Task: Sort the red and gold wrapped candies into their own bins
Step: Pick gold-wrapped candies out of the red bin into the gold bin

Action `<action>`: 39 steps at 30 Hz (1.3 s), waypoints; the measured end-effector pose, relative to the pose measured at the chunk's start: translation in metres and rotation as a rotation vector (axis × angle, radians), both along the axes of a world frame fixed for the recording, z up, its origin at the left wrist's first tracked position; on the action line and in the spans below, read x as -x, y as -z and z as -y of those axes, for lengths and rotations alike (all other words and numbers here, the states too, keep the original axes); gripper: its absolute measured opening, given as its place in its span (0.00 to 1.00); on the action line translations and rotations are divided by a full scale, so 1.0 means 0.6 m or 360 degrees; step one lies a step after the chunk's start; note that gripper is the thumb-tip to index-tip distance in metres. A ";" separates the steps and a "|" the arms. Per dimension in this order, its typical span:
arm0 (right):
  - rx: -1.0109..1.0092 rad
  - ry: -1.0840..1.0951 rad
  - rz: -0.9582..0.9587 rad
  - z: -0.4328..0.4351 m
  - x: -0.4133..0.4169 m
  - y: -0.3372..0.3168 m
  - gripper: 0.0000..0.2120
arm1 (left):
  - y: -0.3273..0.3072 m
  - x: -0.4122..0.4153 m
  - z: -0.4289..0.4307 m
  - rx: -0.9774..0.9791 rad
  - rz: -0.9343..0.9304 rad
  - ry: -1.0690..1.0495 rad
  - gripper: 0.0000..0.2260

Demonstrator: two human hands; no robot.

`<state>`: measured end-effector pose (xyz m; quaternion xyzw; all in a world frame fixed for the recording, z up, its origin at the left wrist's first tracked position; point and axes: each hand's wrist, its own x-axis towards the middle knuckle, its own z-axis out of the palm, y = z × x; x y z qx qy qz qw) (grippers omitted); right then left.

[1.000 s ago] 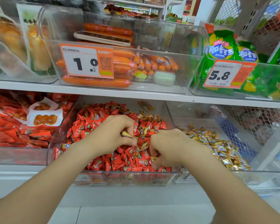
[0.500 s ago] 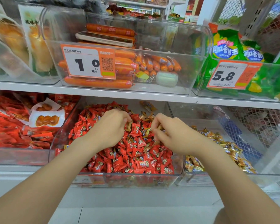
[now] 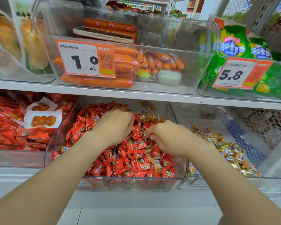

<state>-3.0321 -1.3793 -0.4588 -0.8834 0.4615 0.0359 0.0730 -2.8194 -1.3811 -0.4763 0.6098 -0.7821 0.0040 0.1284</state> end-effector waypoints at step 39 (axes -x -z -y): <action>-0.0275 0.0050 0.0340 -0.030 0.024 -0.025 0.11 | -0.008 -0.009 -0.011 -0.0006 -0.0454 -0.0025 0.07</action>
